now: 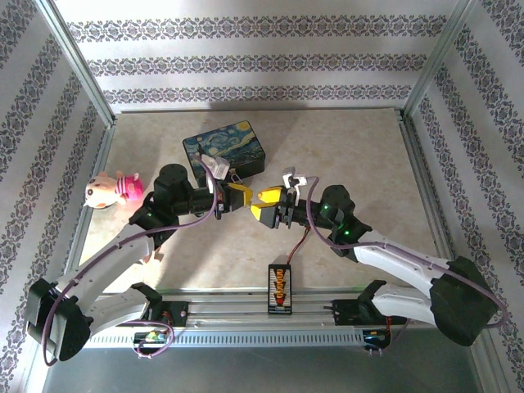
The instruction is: Unlock a padlock with a key
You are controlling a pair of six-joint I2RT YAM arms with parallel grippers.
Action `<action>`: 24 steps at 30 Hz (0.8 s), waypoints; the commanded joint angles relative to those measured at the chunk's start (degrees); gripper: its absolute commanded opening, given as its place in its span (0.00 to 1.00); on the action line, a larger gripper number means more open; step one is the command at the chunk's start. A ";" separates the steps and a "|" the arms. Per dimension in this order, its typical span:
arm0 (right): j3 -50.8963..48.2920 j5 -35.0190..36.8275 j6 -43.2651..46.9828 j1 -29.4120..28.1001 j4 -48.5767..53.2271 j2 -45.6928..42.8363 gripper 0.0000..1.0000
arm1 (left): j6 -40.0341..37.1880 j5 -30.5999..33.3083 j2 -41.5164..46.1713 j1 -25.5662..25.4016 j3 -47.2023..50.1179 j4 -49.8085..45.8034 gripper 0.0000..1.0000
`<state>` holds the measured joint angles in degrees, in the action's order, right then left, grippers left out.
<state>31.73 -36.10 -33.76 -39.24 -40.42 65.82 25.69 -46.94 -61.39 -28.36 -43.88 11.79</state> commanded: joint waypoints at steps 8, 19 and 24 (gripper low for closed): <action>0.93 -3.80 -2.27 0.04 -8.17 1.68 0.56 | 3.66 -3.48 0.39 0.65 1.98 9.64 0.00; 1.06 -4.50 -2.64 -0.05 -9.15 2.20 0.42 | 5.54 -3.42 -0.06 0.65 2.92 12.82 0.00; 1.06 -4.42 -2.69 -0.13 -9.70 2.55 0.36 | 6.81 -3.36 -0.66 0.65 3.16 14.57 0.00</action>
<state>31.73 -39.11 -36.32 -39.24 -46.92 68.05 30.98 -49.32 -61.60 -28.36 -41.41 21.76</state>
